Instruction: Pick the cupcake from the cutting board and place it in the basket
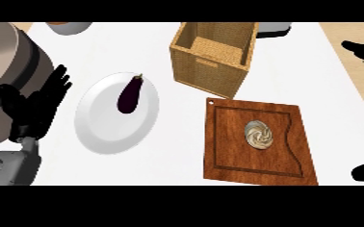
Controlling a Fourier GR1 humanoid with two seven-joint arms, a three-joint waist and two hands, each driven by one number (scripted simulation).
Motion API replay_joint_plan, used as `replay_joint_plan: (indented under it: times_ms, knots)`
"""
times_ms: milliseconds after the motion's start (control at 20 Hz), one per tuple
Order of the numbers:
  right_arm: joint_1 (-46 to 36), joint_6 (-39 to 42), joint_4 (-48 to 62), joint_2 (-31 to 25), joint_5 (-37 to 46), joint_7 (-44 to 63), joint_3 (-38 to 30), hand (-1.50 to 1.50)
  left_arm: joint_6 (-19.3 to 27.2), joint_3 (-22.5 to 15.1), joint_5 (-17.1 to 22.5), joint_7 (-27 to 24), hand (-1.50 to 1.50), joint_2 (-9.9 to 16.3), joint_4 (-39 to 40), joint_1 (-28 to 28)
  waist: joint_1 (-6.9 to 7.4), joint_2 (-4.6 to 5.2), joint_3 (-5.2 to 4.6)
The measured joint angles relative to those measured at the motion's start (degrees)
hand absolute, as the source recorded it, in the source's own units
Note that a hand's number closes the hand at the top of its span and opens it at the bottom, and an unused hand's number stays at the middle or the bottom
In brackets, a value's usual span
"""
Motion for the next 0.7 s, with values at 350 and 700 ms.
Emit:
replay_joint_plan:
  times_ms: [350, 700]
  knots:
    - [14.0, -0.6, -6.3, 7.9, 10.9, -8.7, -1.1, -1.50, -1.1, 1.1, -1.3, 0.7, 0.00, -1.0, -0.3, -0.5, 0.54, 0.22, 0.04]
    - [21.2, -7.7, 0.0, 16.0, 28.6, -25.2, 4.4, -1.50, -1.1, 1.7, -2.7, 1.7, 0.00, -2.3, -0.6, -1.7, 0.98, 0.34, 0.06]
